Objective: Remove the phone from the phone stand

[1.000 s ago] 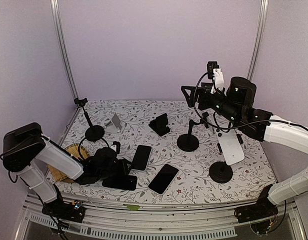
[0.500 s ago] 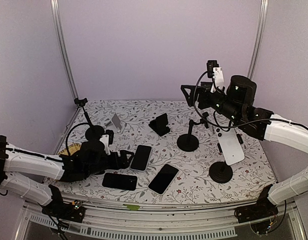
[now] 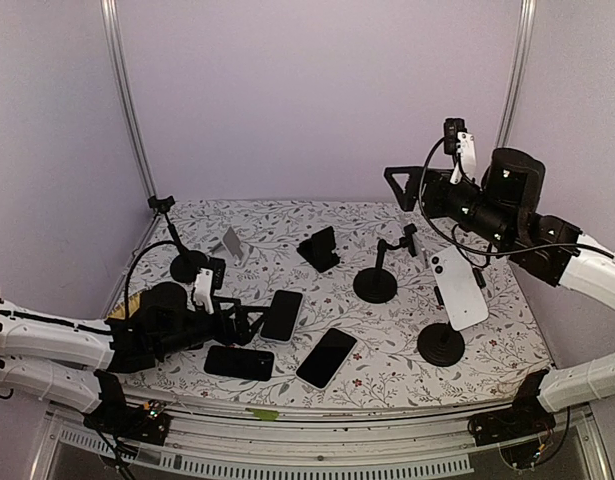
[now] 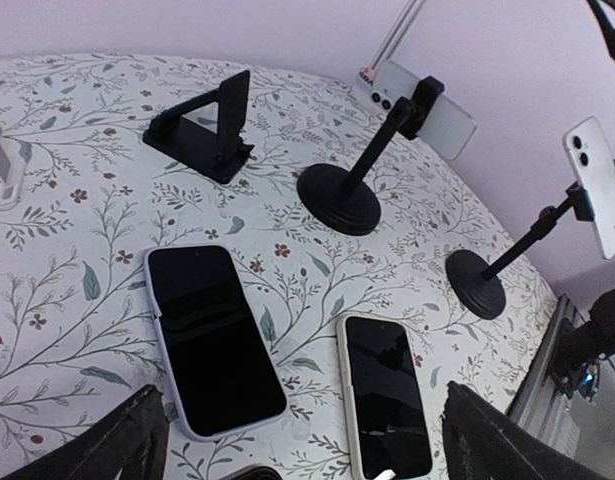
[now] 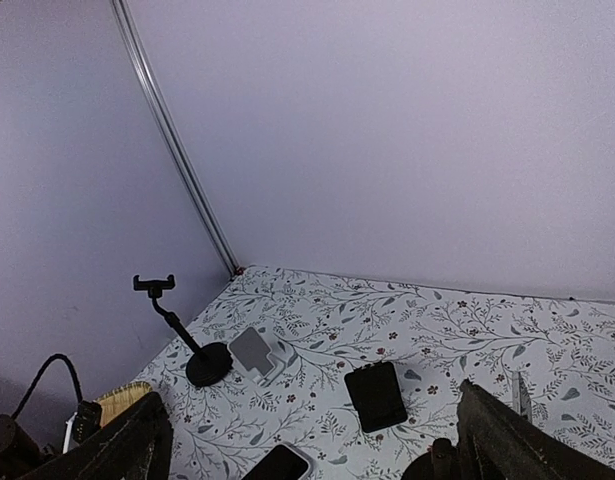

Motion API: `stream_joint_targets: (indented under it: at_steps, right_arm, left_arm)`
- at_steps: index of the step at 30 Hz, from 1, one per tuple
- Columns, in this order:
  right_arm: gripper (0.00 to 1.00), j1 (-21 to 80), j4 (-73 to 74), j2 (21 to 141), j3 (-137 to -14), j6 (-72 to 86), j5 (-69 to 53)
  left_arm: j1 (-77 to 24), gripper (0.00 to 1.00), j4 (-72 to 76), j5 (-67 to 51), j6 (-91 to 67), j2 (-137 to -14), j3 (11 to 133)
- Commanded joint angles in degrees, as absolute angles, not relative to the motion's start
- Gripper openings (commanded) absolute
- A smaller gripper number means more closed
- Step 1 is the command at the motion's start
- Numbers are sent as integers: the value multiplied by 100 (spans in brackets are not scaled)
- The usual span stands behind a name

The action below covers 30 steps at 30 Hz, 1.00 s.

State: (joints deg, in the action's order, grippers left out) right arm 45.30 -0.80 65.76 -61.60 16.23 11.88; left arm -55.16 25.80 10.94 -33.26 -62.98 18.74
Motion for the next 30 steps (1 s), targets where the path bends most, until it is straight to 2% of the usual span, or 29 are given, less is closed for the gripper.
stream_joint_targets:
  at_steps: [1, 6, 12, 20, 25, 30]
  right_arm:
    - [99, 4500, 966, 6189, -6319, 1941, 1132]
    - [99, 4500, 1539, 5652, -5913, 2247, 1587]
    - [99, 4500, 2157, 4926, -5594, 2839, 2011]
    - [99, 4505, 3218, 4747, -5478, 3653, 2685]
    - [99, 4508, 3595, 4581, -5229, 4248, 2660]
    - [99, 4512, 3714, 4208, -4848, 4478, 2326]
  left_arm:
    - [-5632, 95, 3424, 359, -2877, -6252, 1863]
    - [-6029, 93, 3720, 159, -2651, -6423, 2077]
    - [-6832, 93, 3259, 885, -2229, -6905, 2813]
    - [-7114, 83, 3109, 1283, -2563, -8101, 3988]
    - [-7289, 78, 2838, 1262, -2439, -8955, 4817]
    - [-7330, 78, 2775, 1235, -2362, -9425, 5116]
